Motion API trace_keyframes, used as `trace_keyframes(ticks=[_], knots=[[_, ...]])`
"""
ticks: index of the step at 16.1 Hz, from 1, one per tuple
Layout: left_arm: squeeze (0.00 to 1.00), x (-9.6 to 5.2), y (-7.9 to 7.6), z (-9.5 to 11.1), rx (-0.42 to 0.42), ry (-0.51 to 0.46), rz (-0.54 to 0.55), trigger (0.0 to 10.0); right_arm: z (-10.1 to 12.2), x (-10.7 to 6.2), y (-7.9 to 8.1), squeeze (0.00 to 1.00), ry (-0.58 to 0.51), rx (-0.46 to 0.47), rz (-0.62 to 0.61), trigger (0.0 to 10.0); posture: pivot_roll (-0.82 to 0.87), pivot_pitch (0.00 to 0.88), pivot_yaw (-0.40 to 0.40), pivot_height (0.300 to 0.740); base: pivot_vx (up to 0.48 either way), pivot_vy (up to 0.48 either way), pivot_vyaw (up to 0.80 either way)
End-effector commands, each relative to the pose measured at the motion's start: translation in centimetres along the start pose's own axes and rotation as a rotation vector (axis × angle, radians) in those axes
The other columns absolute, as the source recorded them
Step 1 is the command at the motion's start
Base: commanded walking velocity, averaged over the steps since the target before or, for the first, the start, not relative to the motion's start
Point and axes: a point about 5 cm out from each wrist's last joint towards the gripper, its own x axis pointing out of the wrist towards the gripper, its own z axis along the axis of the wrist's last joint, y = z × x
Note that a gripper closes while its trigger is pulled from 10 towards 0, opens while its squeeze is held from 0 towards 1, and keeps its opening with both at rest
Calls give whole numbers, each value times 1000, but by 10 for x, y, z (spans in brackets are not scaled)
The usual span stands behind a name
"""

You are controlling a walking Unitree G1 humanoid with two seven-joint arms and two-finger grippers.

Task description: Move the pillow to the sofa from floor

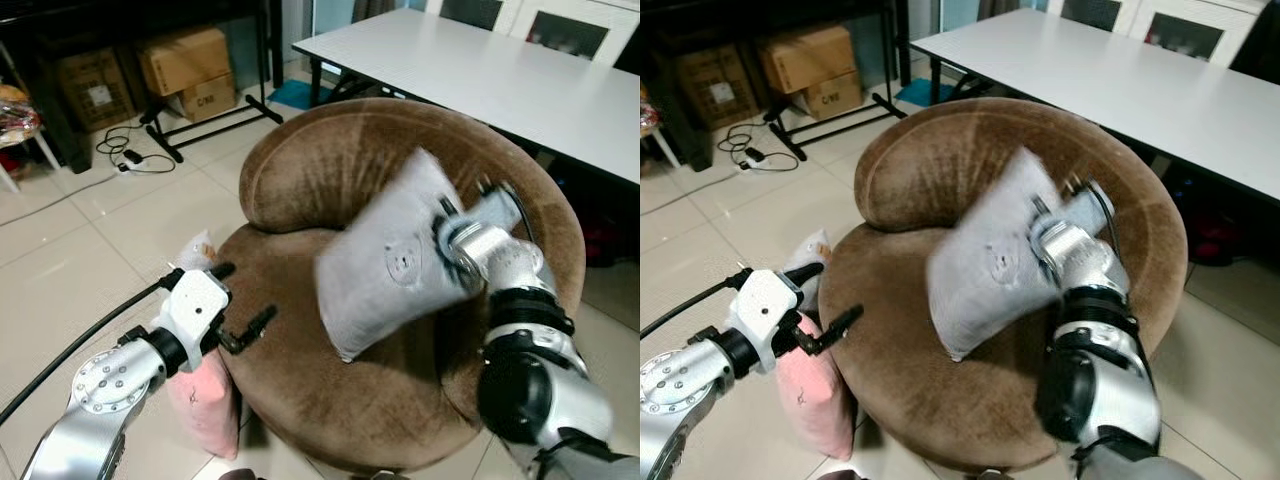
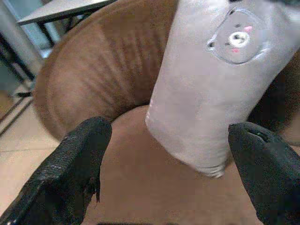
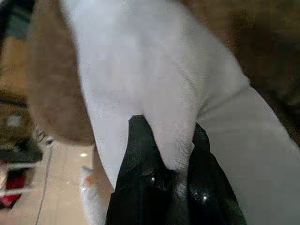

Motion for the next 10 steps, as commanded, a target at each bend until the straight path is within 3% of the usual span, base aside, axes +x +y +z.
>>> trace_keyframes(ticks=[1,2,3,4,6,7,10], knots=[[0,-1,-3,3,5,-7,-29,10000,10,0,-1,0,-34,40,-5,10000,27,0,-49,740,0,0,0],[0,-1,-3,4,6,-7,-30,10000,11,2,-5,0,-39,36,-27,10000,25,0,-44,740,0,0,0],[0,-1,-2,4,7,-6,-31,10000,14,3,-8,541,-50,55,-31,10000,25,0,-44,740,0,0,0],[0,-1,-1,4,11,-6,-30,10000,19,4,-8,1000,-68,94,-17,10000,26,0,-44,740,0,0,0],[0,-1,0,4,14,-7,-27,10000,24,4,-7,1000,-81,55,-10,10000,26,0,-44,740,0,0,0],[0,0,1,4,18,-9,-22,10000,34,3,-3,1000,-133,50,51,10000,24,0,-43,740,0,0,0],[0,1,2,5,19,-17,-6,10000,49,1,-5,1000,-217,54,80,10000,24,0,-45,740,0,0,0]])
